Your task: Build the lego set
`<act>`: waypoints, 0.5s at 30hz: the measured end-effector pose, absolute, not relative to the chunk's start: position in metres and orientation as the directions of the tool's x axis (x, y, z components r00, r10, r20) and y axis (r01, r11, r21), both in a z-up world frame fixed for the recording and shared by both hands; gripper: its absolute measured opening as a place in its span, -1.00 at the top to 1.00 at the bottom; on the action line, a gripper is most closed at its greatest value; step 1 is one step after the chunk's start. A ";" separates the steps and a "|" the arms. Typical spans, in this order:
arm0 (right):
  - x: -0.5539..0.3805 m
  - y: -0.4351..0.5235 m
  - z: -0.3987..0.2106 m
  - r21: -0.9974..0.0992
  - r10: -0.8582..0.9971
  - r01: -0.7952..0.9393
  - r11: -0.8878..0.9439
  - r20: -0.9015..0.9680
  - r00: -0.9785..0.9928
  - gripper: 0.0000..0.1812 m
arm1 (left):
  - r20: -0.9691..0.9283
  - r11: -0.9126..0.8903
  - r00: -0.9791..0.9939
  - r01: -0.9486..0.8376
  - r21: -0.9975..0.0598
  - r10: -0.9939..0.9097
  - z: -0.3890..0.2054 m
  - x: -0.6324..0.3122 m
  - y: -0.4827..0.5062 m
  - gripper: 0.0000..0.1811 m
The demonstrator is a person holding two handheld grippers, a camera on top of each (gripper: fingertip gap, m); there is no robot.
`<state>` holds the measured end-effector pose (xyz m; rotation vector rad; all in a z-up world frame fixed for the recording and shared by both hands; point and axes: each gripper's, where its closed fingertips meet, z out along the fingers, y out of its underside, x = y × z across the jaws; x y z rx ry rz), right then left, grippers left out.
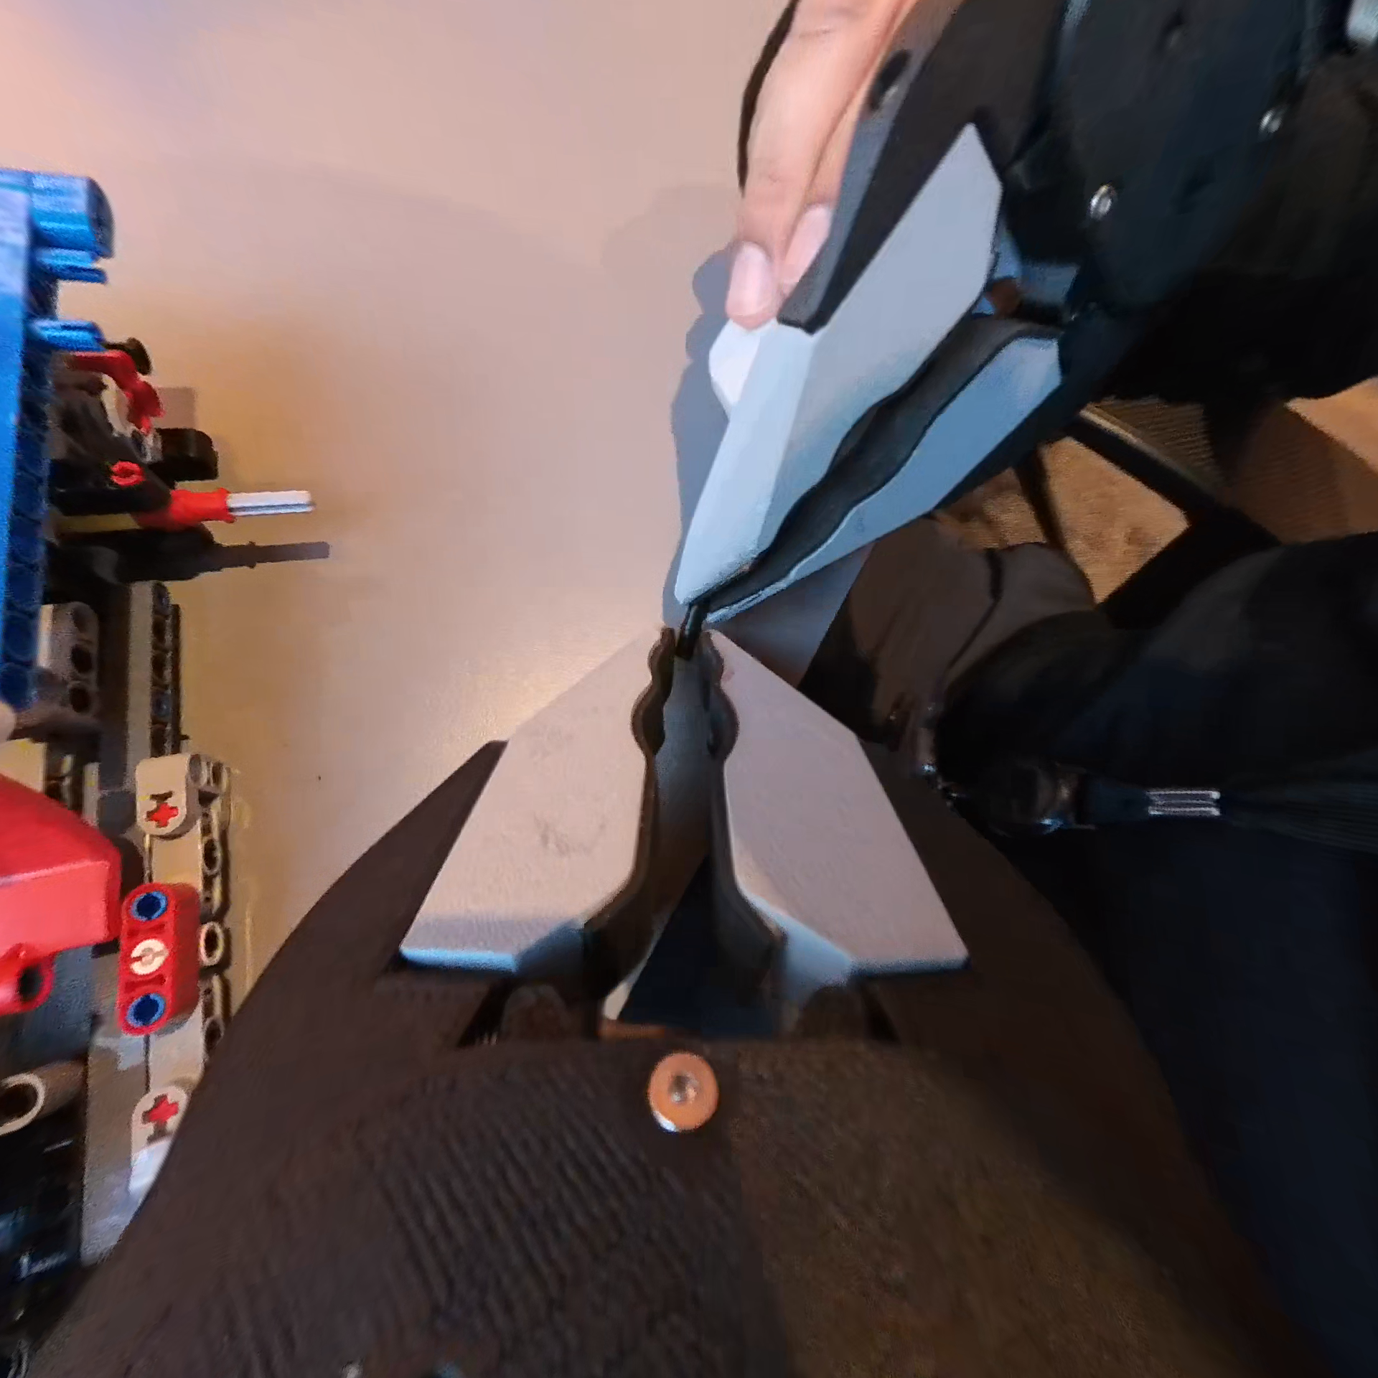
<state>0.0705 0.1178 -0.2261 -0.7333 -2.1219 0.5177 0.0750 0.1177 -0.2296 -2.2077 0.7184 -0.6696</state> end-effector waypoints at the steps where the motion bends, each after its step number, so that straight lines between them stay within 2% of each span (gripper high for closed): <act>1: 0.070 0.118 -0.225 -0.571 0.645 0.315 0.758 0.583 -0.494 1.00 | 0.262 -0.601 0.705 -0.284 -0.747 -0.659 -0.229 0.075 0.117 0.96; 4: 0.069 0.118 -0.223 -0.575 0.645 0.306 0.759 0.598 -0.476 0.99 | 0.233 -0.569 0.695 -0.300 -0.766 -0.680 -0.228 0.076 0.117 0.97; 7: 0.071 0.121 -0.219 -0.675 0.735 0.329 0.661 0.491 -0.469 0.98 | 0.111 -0.461 0.696 -0.339 -0.820 -0.710 -0.222 0.077 0.119 0.98; 9: 0.074 0.123 -0.209 -0.772 0.806 0.332 0.543 0.366 -0.465 0.85 | -0.004 -0.332 0.677 -0.367 -0.869 -0.736 -0.211 0.082 0.117 0.97; 12: 0.079 0.125 -0.190 -0.887 0.874 0.322 0.330 0.157 -0.460 0.84 | -0.217 -0.132 0.694 -0.413 -0.901 -0.687 -0.190 0.080 0.121 0.97; 15: 0.080 0.126 -0.163 -0.957 0.891 0.287 0.037 -0.098 -0.443 0.83 | -0.462 0.094 0.706 -0.494 -0.864 -0.537 -0.163 0.077 0.125 0.97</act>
